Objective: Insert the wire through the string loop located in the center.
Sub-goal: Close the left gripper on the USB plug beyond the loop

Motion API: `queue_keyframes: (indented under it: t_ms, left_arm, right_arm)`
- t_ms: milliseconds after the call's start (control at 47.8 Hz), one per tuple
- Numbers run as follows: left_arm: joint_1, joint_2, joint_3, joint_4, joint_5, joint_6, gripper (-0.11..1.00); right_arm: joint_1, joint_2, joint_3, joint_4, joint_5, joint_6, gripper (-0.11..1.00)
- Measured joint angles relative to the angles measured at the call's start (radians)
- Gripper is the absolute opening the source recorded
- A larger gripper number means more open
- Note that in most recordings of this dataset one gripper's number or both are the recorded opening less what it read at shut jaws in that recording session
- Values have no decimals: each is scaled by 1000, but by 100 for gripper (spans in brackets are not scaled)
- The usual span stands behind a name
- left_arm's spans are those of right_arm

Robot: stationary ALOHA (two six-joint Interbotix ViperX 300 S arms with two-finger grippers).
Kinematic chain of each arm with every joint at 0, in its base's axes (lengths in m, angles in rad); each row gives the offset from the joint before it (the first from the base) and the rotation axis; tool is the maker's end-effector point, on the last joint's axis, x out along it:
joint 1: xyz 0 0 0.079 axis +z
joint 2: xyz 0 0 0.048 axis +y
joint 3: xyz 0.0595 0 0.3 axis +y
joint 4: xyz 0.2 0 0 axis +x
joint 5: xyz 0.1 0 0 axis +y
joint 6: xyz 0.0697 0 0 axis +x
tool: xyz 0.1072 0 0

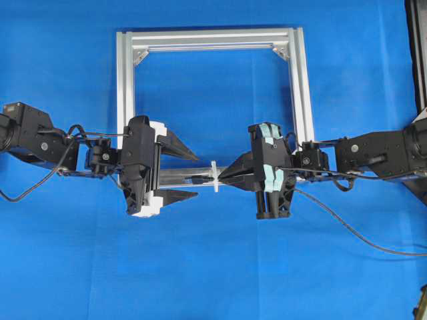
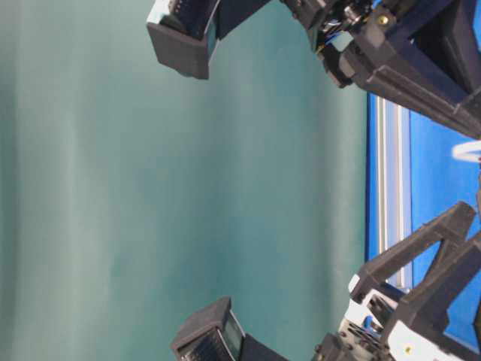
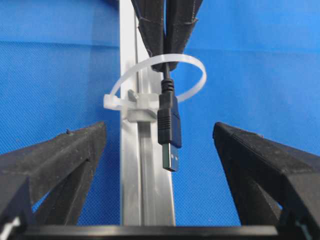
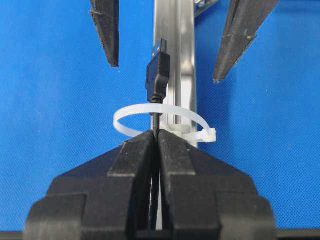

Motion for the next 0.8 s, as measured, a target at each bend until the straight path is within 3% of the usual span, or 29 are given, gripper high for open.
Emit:
queue_keyframes:
  t_ms: [796]
  left_arm:
    - [0, 2, 0, -2, 14, 0, 91]
  right_arm:
    - [3, 0, 0, 0, 0, 0, -2]
